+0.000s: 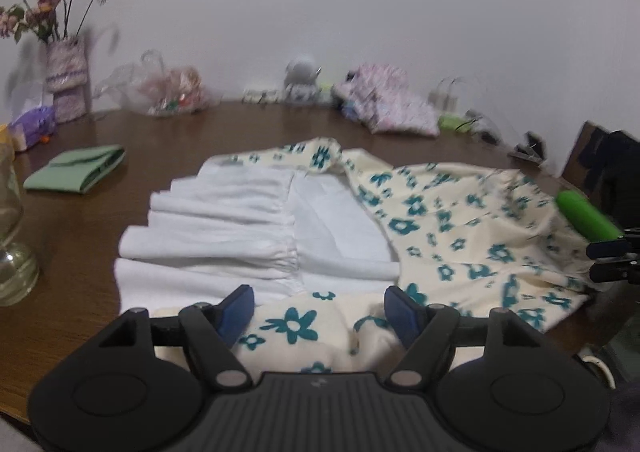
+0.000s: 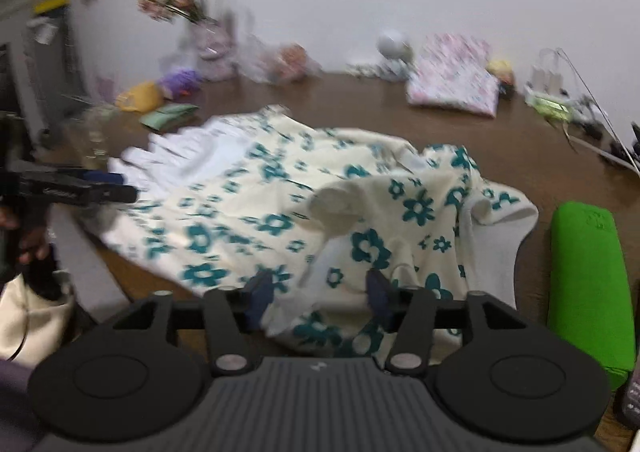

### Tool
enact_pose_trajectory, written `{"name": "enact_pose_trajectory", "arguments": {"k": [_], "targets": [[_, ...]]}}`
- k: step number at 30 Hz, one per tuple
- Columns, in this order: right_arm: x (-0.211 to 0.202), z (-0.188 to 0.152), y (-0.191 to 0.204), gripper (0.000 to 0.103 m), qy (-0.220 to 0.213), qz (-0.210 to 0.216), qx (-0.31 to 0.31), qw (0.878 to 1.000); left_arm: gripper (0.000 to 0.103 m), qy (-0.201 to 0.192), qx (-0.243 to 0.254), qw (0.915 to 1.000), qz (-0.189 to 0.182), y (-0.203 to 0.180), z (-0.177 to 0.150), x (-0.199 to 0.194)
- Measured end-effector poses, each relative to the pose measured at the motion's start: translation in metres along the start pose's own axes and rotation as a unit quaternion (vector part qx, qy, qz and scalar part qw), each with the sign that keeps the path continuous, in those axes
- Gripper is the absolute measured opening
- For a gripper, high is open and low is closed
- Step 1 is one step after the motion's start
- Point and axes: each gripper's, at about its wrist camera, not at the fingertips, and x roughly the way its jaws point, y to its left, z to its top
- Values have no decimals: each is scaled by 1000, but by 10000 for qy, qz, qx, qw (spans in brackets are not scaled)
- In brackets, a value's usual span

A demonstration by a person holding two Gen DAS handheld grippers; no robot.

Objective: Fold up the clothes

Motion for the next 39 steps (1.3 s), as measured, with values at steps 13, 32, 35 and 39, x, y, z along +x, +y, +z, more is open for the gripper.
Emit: {"name": "enact_pose_trajectory", "arguments": {"k": [13, 32, 35, 39], "targets": [[-4, 3, -16, 30, 165, -354, 297, 9988, 72, 103, 284, 9995, -51, -13, -13, 6], [15, 14, -76, 4, 562, -1370, 886, 9850, 76, 199, 428, 9989, -2, -16, -10, 16], [8, 20, -68, 13, 198, -1283, 899, 9875, 76, 247, 456, 9987, 30, -18, -9, 17], [8, 32, -37, 67, -310, -473, 357, 9978, 76, 244, 434, 9988, 30, -18, -9, 17]]}}
